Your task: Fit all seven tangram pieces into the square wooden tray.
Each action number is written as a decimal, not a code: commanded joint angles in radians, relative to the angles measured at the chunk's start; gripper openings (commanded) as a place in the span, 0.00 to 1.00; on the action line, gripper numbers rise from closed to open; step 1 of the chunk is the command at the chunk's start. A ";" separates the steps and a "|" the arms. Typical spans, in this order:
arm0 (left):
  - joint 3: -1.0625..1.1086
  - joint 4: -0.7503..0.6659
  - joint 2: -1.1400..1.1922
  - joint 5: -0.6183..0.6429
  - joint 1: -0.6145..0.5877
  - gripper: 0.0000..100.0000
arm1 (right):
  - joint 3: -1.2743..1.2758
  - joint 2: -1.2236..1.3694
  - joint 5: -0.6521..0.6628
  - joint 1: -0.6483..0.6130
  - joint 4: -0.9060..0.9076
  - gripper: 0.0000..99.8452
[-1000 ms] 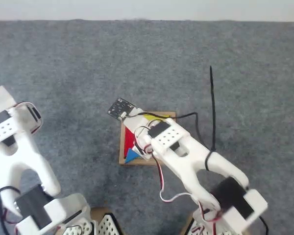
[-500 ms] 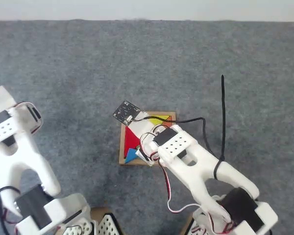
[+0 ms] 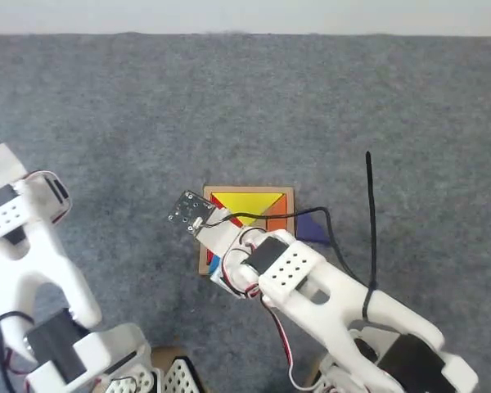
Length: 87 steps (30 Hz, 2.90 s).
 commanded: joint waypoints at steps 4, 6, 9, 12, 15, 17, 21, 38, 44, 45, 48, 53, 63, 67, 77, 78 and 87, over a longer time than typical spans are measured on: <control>-0.051 0.005 -0.029 -0.002 0.000 0.17 | -0.009 0.035 -0.043 -0.058 -0.051 0.01; -0.051 0.005 -0.029 -0.002 0.000 0.17 | -0.009 0.045 -0.043 -0.056 -0.056 0.01; -0.051 0.005 -0.029 -0.002 0.000 0.17 | -0.009 0.056 -0.048 -0.056 -0.070 0.01; -0.051 0.005 -0.029 -0.002 0.000 0.17 | -0.026 0.061 -0.049 -0.056 -0.070 0.01; -0.051 0.006 -0.029 -0.002 0.000 0.17 | -0.038 0.061 -0.049 -0.056 -0.070 0.01; -0.051 0.006 -0.029 -0.002 0.000 0.17 | -0.041 0.061 -0.049 -0.056 -0.070 0.01; -0.051 0.006 -0.029 -0.002 0.000 0.17 | -0.046 0.062 -0.049 -0.056 -0.070 0.01; -0.051 0.008 -0.029 -0.002 -0.002 0.17 | -0.160 0.186 -0.048 -0.054 -0.010 0.01; -0.051 0.006 -0.029 -0.002 -0.003 0.17 | -0.227 0.242 -0.048 -0.053 -0.010 0.01; -0.051 0.006 -0.029 -0.002 -0.003 0.17 | -0.230 0.243 -0.048 -0.053 -0.010 0.01; -0.051 0.006 -0.029 -0.002 -0.003 0.17 | -0.241 0.245 -0.048 -0.033 -0.013 0.01; -0.051 0.006 -0.029 -0.002 -0.002 0.17 | -0.252 0.245 -0.048 -0.002 -0.013 0.01; -0.051 0.008 -0.029 -0.002 -0.005 0.17 | -0.301 0.145 -0.084 0.002 0.025 0.01; -0.051 0.008 -0.029 -0.002 -0.002 0.17 | -0.316 0.137 -0.083 0.031 0.015 0.01; -0.051 0.008 -0.029 -0.002 -0.005 0.17 | -0.560 0.446 -0.083 0.035 0.054 0.01; -0.051 0.006 -0.029 -0.002 -0.003 0.17 | -0.574 0.461 -0.083 0.036 0.061 0.01; -0.051 0.005 -0.029 -0.002 -0.005 0.17 | -0.520 0.469 -0.083 0.077 0.074 0.01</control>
